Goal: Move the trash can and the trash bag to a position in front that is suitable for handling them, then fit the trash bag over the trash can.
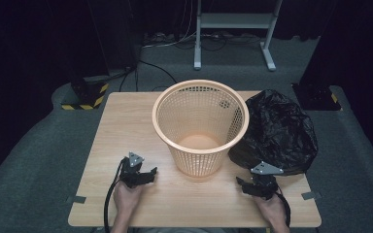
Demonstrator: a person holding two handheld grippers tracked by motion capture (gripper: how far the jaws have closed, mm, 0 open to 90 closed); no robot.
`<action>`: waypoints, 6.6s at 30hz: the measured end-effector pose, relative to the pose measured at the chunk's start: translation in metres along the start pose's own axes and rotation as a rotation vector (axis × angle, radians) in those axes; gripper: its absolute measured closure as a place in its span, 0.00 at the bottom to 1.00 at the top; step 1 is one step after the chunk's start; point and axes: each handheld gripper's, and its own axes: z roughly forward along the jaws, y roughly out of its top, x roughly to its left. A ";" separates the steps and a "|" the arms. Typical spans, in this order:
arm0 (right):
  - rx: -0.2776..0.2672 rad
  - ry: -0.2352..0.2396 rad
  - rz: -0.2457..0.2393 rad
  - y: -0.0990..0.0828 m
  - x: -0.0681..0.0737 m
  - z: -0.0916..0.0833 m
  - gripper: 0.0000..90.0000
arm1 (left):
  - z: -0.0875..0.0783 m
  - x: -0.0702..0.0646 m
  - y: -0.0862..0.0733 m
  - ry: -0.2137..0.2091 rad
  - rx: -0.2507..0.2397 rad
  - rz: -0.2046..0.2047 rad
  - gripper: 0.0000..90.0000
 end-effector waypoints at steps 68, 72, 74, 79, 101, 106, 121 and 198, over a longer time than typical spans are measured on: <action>-0.072 -0.036 0.003 0.004 0.007 -0.016 0.36 | 0.000 0.000 0.000 -0.003 -0.002 0.000 0.24; -0.085 -0.029 0.003 0.005 0.006 -0.021 0.36 | 0.000 0.000 0.000 -0.003 -0.002 -0.001 0.24; -0.090 -0.019 0.008 0.006 0.007 -0.023 0.37 | 0.000 0.000 0.000 -0.003 -0.003 -0.001 0.24; -0.112 -0.009 -0.006 0.008 0.009 -0.028 0.38 | 0.000 0.000 0.000 -0.002 -0.003 -0.001 0.25; -0.150 0.013 0.008 0.018 0.009 -0.046 0.37 | -0.001 0.000 0.000 -0.002 0.001 0.003 0.25; -0.163 0.017 -0.005 0.021 0.009 -0.051 0.37 | -0.001 0.000 0.000 -0.002 0.001 0.002 0.25; -0.232 0.022 0.002 0.035 0.000 -0.075 0.40 | -0.001 0.000 0.000 -0.002 0.001 0.003 0.25; -0.220 -0.114 0.139 0.104 -0.110 -0.090 0.34 | 0.000 0.000 0.000 0.001 -0.002 -0.001 0.25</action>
